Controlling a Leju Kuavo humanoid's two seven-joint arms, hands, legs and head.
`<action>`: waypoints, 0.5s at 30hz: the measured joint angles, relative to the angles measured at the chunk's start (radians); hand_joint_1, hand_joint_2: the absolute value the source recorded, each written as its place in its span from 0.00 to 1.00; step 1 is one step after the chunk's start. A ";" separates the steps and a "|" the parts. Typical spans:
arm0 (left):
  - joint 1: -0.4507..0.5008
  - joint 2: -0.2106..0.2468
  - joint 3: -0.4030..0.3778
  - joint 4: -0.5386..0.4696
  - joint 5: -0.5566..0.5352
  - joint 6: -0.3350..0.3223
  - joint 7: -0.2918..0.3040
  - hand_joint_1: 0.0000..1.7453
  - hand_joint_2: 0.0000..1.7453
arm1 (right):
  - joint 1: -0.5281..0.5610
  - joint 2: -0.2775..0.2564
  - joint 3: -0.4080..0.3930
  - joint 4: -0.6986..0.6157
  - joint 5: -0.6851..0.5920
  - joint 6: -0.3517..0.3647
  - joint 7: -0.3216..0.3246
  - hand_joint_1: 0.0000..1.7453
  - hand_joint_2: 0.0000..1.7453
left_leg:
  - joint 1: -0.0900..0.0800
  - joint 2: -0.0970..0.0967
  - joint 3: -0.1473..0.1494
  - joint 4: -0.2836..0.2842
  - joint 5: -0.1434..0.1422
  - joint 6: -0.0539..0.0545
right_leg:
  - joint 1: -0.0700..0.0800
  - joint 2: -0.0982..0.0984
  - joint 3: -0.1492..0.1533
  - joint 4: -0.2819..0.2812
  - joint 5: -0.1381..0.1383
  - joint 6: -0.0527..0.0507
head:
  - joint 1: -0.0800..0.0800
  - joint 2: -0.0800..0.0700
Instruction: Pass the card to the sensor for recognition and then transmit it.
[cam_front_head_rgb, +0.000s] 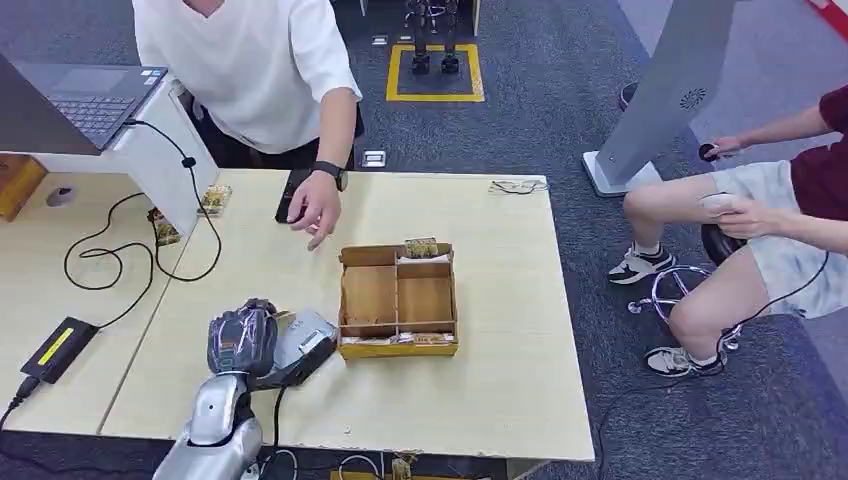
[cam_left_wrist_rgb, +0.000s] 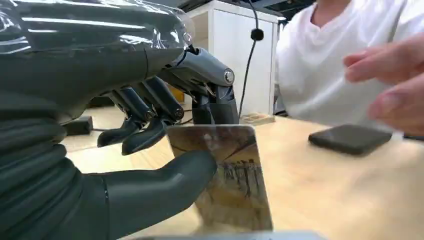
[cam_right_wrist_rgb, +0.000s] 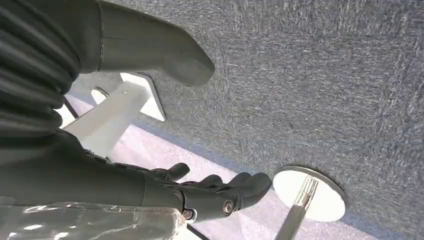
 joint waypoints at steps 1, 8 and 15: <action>0.003 -0.002 0.000 -0.011 0.023 0.022 -0.018 1.00 1.00 | 0.000 0.000 0.000 0.000 0.000 -0.001 -0.002 0.00 1.00 | 0.000 0.000 0.000 0.000 0.000 0.000 | 0.000 0.000 0.000 0.000 0.000 0.000 | 0.000 0.000; 0.012 -0.032 0.013 -0.142 0.102 0.083 -0.157 1.00 1.00 | 0.005 0.000 0.000 0.000 0.000 -0.005 -0.013 0.00 1.00 | 0.000 0.000 -0.001 0.000 0.000 0.000 | 0.000 0.000 0.000 0.000 0.000 0.000 | 0.000 0.000; 0.012 -0.074 0.075 -0.223 0.106 0.083 -0.241 1.00 1.00 | 0.006 0.000 0.000 0.001 0.000 -0.008 -0.022 0.00 1.00 | 0.000 0.000 -0.001 0.000 0.000 0.000 | 0.000 0.000 -0.001 0.000 0.000 0.000 | 0.000 0.000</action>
